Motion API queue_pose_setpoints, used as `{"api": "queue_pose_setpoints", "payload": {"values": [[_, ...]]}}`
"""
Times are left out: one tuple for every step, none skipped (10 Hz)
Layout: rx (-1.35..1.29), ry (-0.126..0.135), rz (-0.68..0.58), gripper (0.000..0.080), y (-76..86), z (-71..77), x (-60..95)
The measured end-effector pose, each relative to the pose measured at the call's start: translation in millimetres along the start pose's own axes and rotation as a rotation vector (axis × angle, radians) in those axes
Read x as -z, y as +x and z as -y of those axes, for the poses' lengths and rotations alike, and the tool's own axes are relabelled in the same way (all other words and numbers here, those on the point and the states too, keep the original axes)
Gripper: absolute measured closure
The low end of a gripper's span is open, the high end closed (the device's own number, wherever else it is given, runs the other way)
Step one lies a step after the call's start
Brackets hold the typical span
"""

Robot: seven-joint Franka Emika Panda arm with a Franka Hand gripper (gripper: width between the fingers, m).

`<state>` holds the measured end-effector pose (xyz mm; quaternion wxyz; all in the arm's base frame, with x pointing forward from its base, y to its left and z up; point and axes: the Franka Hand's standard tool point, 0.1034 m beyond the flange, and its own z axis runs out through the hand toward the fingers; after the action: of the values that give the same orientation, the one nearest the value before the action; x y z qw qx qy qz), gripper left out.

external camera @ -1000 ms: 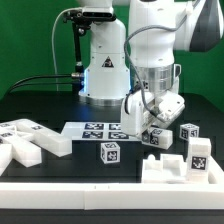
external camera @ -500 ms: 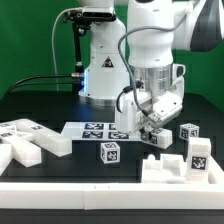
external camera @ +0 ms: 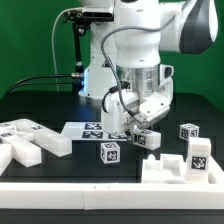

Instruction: Assemble chair

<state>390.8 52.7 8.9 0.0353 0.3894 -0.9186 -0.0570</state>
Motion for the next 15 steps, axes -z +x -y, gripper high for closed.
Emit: {"api": "queue_pose_setpoints", "payload": {"values": [[0.040,-0.008,-0.003,0.0315,-1.1,-0.5,0.6],[0.127,-0.038,-0.002,0.0182,-8.6,2.6,7.9],[0.208,-0.047,0.024,0.0159,-13.8,8.7,18.3],[0.297,-0.076,0.043,0.0159,-17.5,2.7,25.9],[0.408,-0.135,0.037,0.0151,-22.1,-13.0,33.8],[0.511,-0.174,0.016,0.0151,-28.1,-22.4,42.4],[0.580,-0.154,0.020,0.0151,-26.1,-16.6,40.1],[0.641,-0.155,0.023,0.0151,-25.3,-16.7,39.4],[0.712,-0.154,0.028,0.0151,-25.3,-16.5,39.5],[0.805,-0.152,0.037,0.0151,-26.8,-15.5,40.7],[0.993,-0.155,0.060,0.0151,-35.4,-11.6,47.9],[1.184,-0.132,0.088,0.0151,-48.2,-5.2,56.0],[1.350,-0.121,0.104,0.0151,-58.5,-8.8,58.2],[1.477,-0.162,0.087,0.0151,-64.0,-22.7,57.0],[1.521,-0.142,0.076,0.0151,-64.3,-24.1,55.2]]}}
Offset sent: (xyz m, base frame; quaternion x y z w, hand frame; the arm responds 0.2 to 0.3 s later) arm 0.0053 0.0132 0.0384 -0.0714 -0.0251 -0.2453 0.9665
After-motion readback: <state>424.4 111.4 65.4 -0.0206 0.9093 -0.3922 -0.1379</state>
